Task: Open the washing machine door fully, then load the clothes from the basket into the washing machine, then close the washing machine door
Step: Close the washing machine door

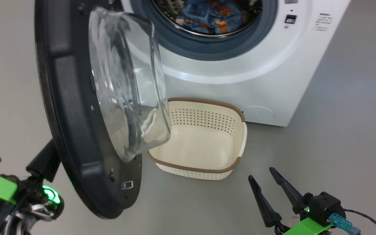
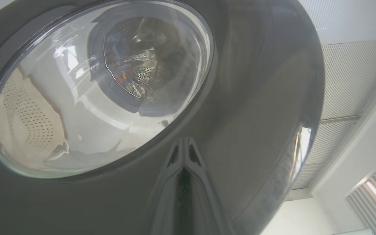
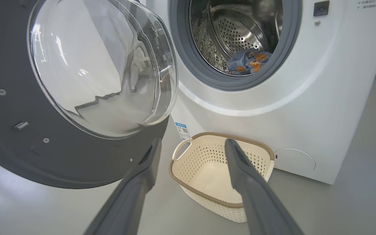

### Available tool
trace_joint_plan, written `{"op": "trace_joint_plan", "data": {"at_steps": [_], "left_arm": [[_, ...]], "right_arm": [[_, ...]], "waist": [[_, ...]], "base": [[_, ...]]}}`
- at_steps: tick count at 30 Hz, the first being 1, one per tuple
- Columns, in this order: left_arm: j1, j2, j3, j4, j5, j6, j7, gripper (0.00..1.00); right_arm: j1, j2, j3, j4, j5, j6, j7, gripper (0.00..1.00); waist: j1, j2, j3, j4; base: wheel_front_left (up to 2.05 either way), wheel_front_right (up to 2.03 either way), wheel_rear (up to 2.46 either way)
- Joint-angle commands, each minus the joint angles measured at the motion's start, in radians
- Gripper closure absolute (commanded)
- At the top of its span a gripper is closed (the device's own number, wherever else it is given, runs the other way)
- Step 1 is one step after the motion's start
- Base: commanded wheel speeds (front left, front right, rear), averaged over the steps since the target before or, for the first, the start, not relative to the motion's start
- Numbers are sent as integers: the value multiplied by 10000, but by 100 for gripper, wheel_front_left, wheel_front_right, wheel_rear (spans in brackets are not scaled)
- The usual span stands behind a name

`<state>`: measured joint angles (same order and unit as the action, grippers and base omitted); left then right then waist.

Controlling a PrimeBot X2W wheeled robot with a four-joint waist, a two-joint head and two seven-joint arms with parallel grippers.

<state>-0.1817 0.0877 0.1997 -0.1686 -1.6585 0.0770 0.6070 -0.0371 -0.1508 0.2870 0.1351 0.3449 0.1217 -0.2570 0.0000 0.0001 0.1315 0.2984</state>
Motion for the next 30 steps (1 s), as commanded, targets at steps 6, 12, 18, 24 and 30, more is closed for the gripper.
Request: {"op": "trace_joint_plan", "data": {"at_steps": [6,12,18,24,30], "left_arm": [[-304,-121,-397,-413,437,-17,-494,100],[-768,-273,-1043,14,881,-204,-1182,100],[-1500,-350,-1689,782,1043,-388,-2074,100],[-2108,-365,-2020,1682,1149,-562,-2720,100],[-2626,-371,-2164,2545,1163,-794,-3241,100]], "right_arm": [[-35,114,125,-228,-41,90,-48,0],[16,150,60,-226,-49,90,-48,0],[81,191,93,-206,-45,90,-48,0],[76,218,132,-182,-37,90,-48,0],[149,263,139,-146,4,90,-48,0]], "waist": [[0,-1,-16,-882],[0,-1,-143,-1670],[0,-1,-258,-2576],[0,-1,-296,-3232],[0,-1,-363,-3909]], "base": [[0,0,0],[0,0,0],[0,0,0],[0,0,0],[0,0,0]]}}
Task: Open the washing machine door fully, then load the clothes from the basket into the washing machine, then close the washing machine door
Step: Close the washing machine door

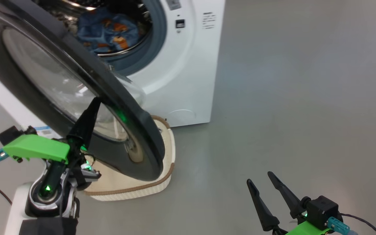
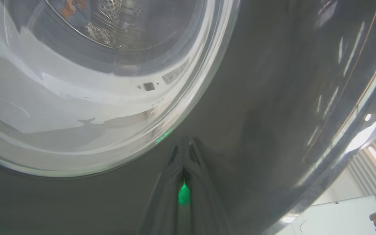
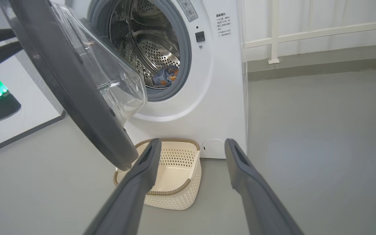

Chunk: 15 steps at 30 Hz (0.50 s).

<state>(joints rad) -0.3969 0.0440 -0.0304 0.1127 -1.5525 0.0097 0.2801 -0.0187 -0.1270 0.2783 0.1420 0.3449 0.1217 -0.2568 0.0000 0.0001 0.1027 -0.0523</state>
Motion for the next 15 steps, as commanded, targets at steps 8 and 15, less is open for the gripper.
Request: {"op": "trace_joint_plan", "data": {"at_steps": [8,15], "left_arm": [[-1063,75,170,590,230,-359,-353,100],[-1777,73,248,1511,421,-578,-809,100]], "right_arm": [[-28,120,234,-193,45,90,-49,0],[-112,127,300,-160,56,90,-49,0]], "waist": [[0,-1,-48,-805],[0,-1,-102,-1066]], "base": [[0,0,0],[0,0,0]]}}
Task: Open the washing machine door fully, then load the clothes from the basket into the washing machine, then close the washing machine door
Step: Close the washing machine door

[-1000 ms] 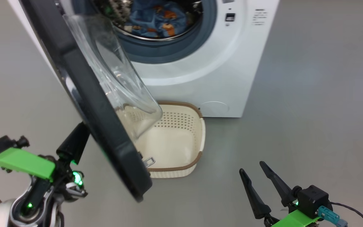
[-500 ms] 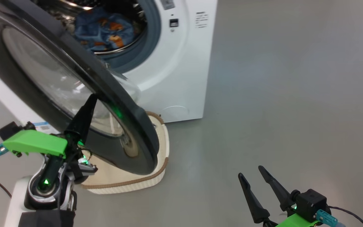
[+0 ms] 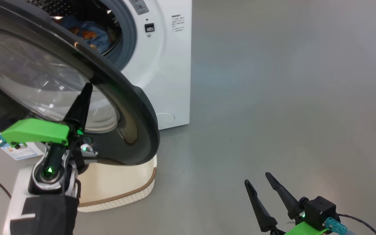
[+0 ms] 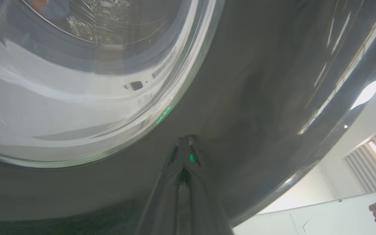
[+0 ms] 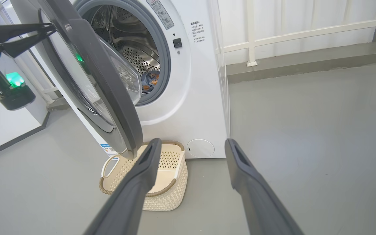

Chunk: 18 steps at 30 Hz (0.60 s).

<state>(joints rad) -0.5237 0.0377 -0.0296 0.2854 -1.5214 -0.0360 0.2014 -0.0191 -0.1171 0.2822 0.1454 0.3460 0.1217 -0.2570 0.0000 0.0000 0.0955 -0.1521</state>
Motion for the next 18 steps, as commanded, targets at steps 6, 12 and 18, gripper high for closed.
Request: {"op": "trace_joint_plan", "data": {"at_steps": [6,12,18], "left_arm": [[-1050,134,211,847,273,-404,-422,100],[-1620,129,17,1848,280,-635,-788,100],[-2002,128,-336,2687,-226,-807,-1115,100]], "right_arm": [[-133,11,342,-147,71,90,-48,0],[-101,36,393,-79,92,90,-48,0],[-110,110,434,-11,115,90,-48,0]], "waist": [[0,0,-137,-324],[0,0,-229,-518],[0,0,-331,-635]], "base": [[0,0,0],[0,0,0],[0,0,0]]}}
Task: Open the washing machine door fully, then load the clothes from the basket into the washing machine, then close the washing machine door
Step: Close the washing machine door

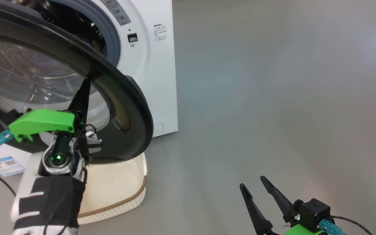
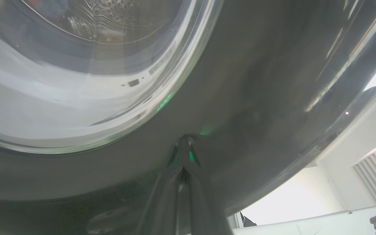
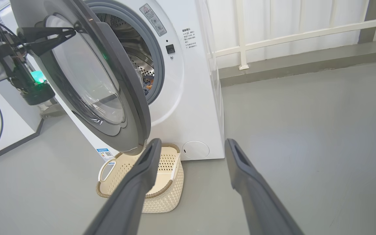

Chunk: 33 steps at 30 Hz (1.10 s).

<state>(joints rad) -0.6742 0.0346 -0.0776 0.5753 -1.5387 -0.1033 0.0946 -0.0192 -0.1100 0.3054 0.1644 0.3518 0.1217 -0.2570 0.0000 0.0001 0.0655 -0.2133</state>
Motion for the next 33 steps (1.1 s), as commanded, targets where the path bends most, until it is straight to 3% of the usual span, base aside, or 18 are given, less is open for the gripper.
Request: {"op": "trace_joint_plan", "data": {"at_steps": [1,9,14,15,16,17,18,19,27,33], "left_arm": [[-509,158,82,-112,-59,-157,-99,100],[-142,247,-47,142,79,-250,-230,100],[521,747,-584,-66,1160,-264,-682,100],[676,791,-666,-146,1330,-265,-805,93],[844,824,-729,-249,1455,-266,-905,63],[1031,862,-784,-374,1573,-267,-1012,47],[1239,922,-836,-493,1720,-268,-1142,15],[1459,1009,-920,-617,1938,-268,-1300,0],[3336,1607,-1723,-1683,4119,209,-2869,0],[4817,1817,-1500,-2850,5515,841,-3496,0]], "right_arm": [[-106,53,199,-194,60,90,-48,0],[23,120,85,-215,38,90,-48,0],[112,149,-141,-270,37,90,-48,0],[122,149,-197,-282,35,90,-48,0],[133,147,-248,-292,29,90,-48,0],[146,144,-295,-302,20,90,-48,0],[159,139,-334,-312,11,90,-48,0],[171,133,-375,-320,3,90,-48,0],[312,-8,-643,-417,-53,90,-48,0],[347,-112,-882,-511,-91,90,-48,0]], "waist": [[0,-1,-49,-29],[0,-1,-173,74],[0,-1,-223,305],[0,-1,-234,374],[0,-1,-250,440],[0,-1,-274,505],[0,-1,-299,570],[0,-1,-326,637],[0,-1,-520,1238],[0,-1,-603,1587]], "base": [[0,0,0],[0,0,0],[0,0,0],[0,0,0],[0,0,0],[0,0,0],[0,0,0],[0,0,0],[0,0,0],[0,0,0]]}}
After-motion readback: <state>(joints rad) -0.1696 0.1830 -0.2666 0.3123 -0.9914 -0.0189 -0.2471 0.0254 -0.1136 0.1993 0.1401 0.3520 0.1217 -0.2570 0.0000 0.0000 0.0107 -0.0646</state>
